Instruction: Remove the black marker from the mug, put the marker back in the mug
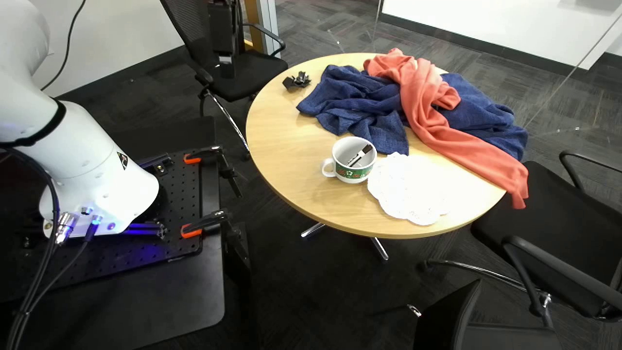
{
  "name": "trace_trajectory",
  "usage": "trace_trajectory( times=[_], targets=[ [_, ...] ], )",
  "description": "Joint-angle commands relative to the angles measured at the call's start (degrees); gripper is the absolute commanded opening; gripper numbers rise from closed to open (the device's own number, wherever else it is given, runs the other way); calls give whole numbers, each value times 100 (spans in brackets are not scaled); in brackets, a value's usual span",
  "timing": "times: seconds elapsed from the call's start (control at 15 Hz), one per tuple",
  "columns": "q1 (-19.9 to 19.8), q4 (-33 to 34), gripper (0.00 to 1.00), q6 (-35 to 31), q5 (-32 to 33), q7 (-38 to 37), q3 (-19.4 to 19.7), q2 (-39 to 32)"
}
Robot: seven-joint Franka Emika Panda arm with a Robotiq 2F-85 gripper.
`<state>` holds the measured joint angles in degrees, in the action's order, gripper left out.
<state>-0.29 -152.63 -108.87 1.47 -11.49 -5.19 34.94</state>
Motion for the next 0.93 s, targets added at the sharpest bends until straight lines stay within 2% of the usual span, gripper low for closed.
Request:
trace_trajectory(
  times=[0.0, 0.53, 0.87],
  targets=[
    [36, 232, 100, -470, 24, 64, 4, -423],
    [21, 847, 100, -2362, 124, 235, 43, -2143],
    [18, 1473, 100, -2837, 208, 335, 148, -3309]
  ],
)
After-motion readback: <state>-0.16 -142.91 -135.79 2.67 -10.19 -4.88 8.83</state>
